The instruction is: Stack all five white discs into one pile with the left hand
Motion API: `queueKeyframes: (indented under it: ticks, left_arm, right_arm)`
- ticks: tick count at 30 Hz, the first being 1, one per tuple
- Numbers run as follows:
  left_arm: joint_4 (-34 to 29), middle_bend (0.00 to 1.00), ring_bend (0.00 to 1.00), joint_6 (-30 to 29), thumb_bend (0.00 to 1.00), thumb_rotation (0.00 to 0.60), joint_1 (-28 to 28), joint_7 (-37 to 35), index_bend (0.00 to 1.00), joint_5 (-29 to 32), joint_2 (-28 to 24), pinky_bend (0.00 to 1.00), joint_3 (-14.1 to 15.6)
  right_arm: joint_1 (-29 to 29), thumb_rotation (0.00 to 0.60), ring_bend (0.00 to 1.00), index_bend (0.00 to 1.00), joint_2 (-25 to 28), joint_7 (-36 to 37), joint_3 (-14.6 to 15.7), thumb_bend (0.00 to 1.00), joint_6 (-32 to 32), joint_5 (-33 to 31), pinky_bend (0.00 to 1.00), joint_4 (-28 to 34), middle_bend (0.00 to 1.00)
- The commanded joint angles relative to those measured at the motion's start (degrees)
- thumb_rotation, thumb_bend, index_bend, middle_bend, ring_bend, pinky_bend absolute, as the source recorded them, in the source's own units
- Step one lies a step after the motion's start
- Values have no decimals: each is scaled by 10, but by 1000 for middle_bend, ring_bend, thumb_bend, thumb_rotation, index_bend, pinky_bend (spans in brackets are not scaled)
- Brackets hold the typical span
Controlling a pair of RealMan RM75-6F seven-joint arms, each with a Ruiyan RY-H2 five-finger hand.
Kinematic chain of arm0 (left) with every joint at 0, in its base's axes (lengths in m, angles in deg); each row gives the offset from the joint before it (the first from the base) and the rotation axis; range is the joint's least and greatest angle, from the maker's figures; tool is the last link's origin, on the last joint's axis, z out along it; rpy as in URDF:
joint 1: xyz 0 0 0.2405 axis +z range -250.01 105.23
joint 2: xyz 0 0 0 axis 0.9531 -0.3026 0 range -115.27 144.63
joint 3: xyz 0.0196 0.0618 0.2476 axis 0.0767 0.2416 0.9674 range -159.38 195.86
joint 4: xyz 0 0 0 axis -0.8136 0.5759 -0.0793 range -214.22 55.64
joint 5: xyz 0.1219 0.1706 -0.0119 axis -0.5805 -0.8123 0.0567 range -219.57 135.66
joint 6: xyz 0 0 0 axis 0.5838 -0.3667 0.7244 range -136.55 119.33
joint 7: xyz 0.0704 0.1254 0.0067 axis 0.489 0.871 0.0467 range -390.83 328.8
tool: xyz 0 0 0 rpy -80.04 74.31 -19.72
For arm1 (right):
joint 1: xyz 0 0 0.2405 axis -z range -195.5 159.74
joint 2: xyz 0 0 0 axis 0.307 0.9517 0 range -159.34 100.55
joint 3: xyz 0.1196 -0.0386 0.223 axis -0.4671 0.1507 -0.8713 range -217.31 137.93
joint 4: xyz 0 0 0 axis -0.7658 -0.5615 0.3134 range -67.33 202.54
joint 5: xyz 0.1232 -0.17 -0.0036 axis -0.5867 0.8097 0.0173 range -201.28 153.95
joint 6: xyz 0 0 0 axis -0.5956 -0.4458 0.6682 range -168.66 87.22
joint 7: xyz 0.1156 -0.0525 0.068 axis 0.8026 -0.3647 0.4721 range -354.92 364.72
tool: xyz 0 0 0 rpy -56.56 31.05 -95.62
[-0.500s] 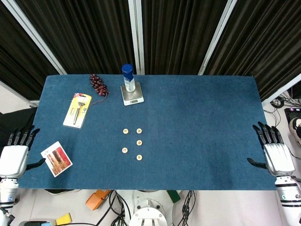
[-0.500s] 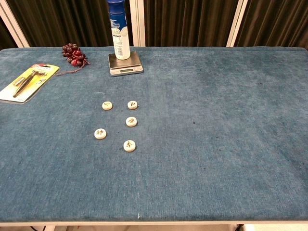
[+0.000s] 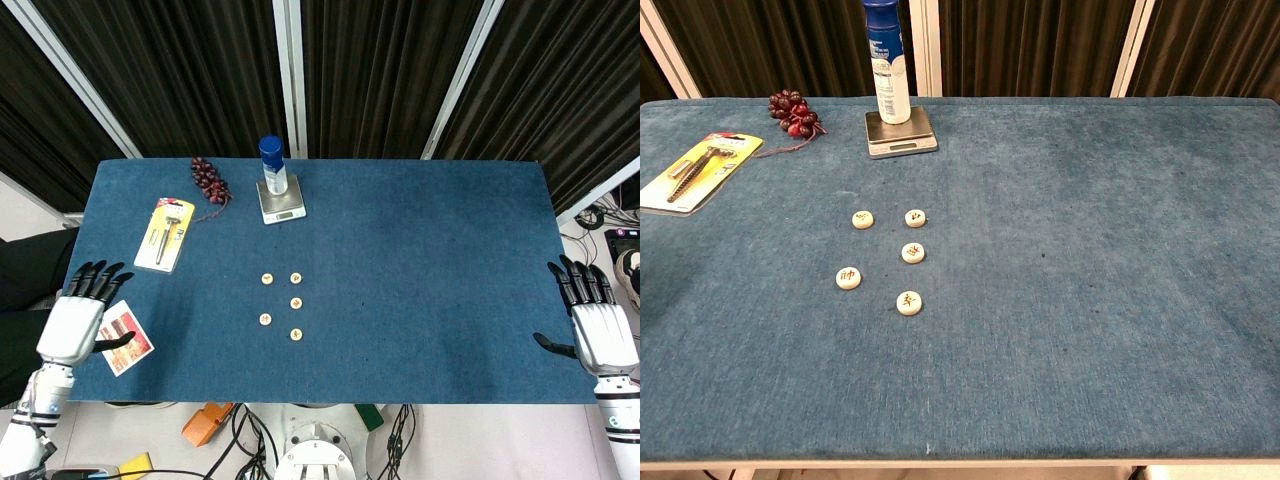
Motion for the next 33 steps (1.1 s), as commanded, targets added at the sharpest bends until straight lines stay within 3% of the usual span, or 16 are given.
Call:
queueKeyframes:
  ticks: [1, 6, 12, 19, 25, 33]
  left_arm:
    - [-10, 111, 30, 54, 153, 600, -49, 3, 261, -24, 25, 0, -6]
    - [1, 115, 34, 137, 210, 600, -111, 18, 316, -6, 67, 0, -22]
    - [23, 115, 34, 196, 219, 600, -153, 66, 330, 30, 119, 0, -28]
    - [54, 115, 11, 224, 221, 600, -179, 108, 330, 67, 184, 0, -28]
    - [76, 110, 0, 245, 332, 600, -200, 141, 350, 96, 228, 0, -29]
    - [98, 93, 0, 261, 333, 600, -221, 167, 378, 129, 265, 0, -29]
  right_arm:
    - [2, 600, 0, 0, 5, 2, -2, 128, -6, 3, 0, 4, 0]
    - [4, 600, 0, 0, 11, 3, -2, 128, -13, 7, 0, 10, 0]
    - [4, 600, 0, 0, 10, 7, -1, 128, -10, 2, 0, 9, 0]
    - [0, 600, 0, 0, 4, 7, -1, 128, -1, -1, 0, 6, 0]
    - [-2, 600, 0, 0, 0, 9, -3, 128, 4, -5, 0, 2, 0]
    - [-1, 600, 0, 0, -2, 15, -2, 128, 6, -11, 0, -5, 0]
